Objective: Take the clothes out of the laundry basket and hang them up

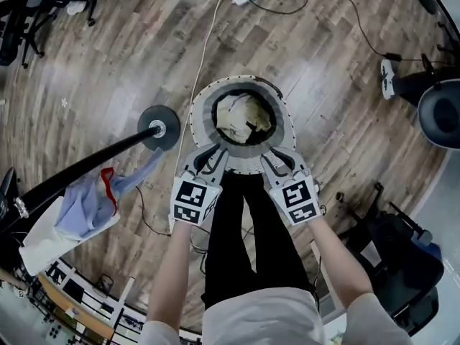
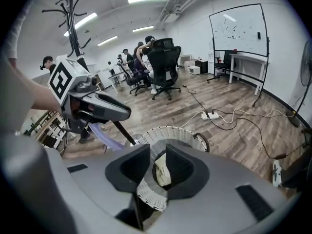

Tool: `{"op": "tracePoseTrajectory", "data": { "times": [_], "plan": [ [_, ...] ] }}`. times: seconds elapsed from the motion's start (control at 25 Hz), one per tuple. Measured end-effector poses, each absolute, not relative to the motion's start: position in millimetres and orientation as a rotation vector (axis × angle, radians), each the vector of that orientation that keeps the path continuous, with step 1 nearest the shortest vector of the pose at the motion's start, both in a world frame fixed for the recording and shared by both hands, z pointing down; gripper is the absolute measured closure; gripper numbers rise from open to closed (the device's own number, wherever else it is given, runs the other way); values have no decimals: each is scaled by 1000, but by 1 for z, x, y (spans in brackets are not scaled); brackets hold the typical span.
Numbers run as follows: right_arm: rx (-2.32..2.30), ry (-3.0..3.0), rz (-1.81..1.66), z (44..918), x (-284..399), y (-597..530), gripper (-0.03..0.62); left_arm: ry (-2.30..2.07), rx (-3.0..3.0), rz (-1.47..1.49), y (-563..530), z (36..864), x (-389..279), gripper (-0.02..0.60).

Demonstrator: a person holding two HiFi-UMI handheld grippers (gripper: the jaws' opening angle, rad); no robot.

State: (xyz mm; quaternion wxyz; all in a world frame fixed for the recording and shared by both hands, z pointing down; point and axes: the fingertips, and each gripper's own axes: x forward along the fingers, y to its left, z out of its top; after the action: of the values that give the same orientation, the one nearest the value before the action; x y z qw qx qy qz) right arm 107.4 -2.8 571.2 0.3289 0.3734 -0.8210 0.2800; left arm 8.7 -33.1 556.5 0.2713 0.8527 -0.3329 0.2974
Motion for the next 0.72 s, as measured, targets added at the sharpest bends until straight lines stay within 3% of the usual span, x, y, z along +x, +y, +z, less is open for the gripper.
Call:
{"op": "tracePoseTrajectory", "data": {
  "times": [0.48,0.72],
  "plan": [
    [715,-2029,478,742,83,-25,440,-631,2285,1155,-34,751,10,442],
    [652,-2027,427,804,65,-26,437,-546,2187,1179,-31,827,18,425]
  ]
}}
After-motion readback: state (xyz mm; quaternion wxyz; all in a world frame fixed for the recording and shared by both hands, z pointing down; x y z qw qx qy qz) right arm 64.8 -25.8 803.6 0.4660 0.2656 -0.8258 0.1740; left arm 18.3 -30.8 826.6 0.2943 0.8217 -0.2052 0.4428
